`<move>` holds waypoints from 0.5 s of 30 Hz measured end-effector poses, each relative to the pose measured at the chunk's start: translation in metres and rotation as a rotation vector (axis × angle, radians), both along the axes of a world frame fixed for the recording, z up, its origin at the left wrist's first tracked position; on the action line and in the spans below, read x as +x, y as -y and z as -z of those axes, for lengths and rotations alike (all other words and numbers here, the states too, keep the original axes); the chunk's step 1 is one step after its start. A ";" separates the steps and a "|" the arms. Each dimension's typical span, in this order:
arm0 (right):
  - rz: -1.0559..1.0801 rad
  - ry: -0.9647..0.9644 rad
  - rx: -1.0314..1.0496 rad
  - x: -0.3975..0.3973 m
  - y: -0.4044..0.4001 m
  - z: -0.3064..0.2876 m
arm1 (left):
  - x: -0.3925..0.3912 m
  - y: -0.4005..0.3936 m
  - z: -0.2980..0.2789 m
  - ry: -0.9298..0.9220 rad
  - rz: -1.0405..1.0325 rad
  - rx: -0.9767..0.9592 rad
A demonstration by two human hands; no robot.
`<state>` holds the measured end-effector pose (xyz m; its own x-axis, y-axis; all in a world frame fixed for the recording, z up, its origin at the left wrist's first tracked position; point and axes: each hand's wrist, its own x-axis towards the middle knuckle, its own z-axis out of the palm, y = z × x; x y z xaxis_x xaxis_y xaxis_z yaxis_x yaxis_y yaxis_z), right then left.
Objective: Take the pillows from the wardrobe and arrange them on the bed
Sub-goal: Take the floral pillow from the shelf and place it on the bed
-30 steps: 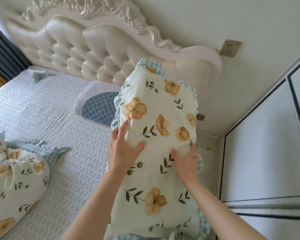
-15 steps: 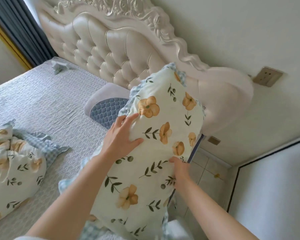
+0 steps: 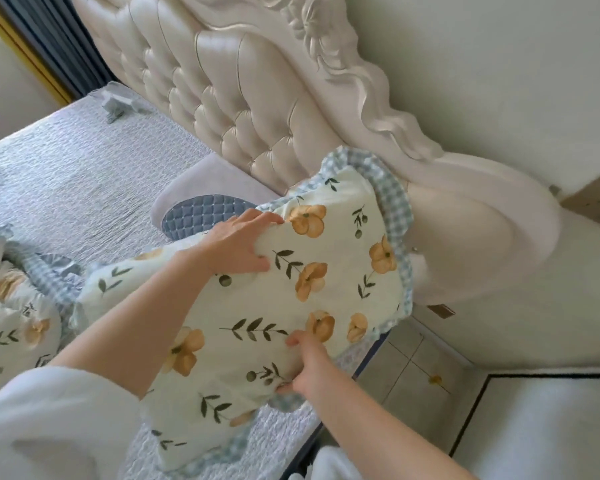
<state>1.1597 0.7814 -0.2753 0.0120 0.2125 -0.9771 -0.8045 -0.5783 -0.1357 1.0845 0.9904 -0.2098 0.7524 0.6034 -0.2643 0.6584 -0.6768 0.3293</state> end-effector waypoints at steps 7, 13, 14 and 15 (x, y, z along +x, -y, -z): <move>0.033 -0.213 0.033 -0.005 -0.026 0.014 | 0.015 -0.019 0.010 -0.130 0.089 0.052; 0.112 -0.217 -0.008 0.003 -0.061 0.026 | 0.020 -0.050 0.020 -0.069 0.137 0.049; 0.132 -0.223 -0.001 0.003 -0.069 0.028 | 0.021 -0.056 0.022 -0.050 0.140 0.080; 0.149 -0.226 0.011 0.003 -0.079 0.031 | 0.022 -0.062 0.025 -0.029 0.136 0.122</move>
